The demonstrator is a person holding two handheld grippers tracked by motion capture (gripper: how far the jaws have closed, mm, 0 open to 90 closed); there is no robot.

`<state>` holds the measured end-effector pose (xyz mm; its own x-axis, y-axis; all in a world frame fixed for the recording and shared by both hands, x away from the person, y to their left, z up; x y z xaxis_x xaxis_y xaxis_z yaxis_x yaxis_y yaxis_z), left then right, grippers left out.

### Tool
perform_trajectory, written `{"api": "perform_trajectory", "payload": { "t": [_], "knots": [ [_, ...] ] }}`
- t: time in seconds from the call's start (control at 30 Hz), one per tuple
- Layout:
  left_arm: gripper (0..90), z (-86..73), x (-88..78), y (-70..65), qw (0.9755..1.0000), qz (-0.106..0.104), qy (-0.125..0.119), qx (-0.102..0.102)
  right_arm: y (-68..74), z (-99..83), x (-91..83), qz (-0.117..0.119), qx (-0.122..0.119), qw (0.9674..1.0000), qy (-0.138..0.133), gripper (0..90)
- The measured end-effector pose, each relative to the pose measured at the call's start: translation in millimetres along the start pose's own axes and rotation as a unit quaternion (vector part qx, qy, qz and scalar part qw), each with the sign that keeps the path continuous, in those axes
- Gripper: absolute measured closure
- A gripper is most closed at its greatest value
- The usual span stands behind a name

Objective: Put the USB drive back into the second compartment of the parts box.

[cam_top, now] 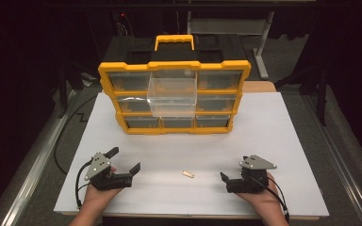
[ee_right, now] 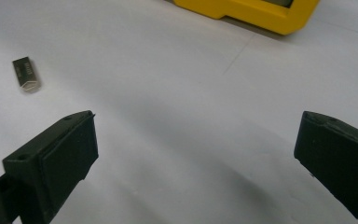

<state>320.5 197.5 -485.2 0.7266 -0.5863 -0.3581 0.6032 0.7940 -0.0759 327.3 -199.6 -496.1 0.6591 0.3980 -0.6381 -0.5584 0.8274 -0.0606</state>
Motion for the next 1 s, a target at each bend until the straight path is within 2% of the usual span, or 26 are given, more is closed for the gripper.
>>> {"api": "perform_trajectory", "payload": {
  "t": [0.2, 0.4, 0.7, 1.0],
  "knots": [
    [0.4, 0.2, -0.7, 0.5, 1.0, 0.001, -0.002, 0.002, 13.1, 4.2, 1.8, 0.019, -0.023, 0.9996, -0.002, 0.5],
    [0.4, 0.6, -0.6, -0.2, 1.0, -0.001, -0.004, 0.004, 27.9, 10.0, 4.9, 0.038, -0.033, 0.9987, -0.008, 0.5],
    [0.5, 1.1, -1.2, -0.9, 1.0, -0.003, -0.007, 0.006, 48.2, 16.8, 15.8, 0.064, -0.048, 0.9968, 0.0, 2.4],
    [0.4, 1.4, -0.9, -1.9, 0.9999, -0.003, -0.007, 0.007, 62.3, 30.8, 27.2, 0.097, -0.057, 0.9937, 0.001, 13.4]
  ]
}}
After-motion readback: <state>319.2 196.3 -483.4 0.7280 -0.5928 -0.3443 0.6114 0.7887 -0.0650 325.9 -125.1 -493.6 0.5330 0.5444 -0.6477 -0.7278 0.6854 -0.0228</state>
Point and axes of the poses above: each handheld gripper's, and its own axes: x roughly forward along the jaws, z roughly out of its top, y roughly to its left, the point moved 5 cm from there along x, roughly forward along the jaws, and after that the axes turned 3 degrees about y, right-handed, at the moved point
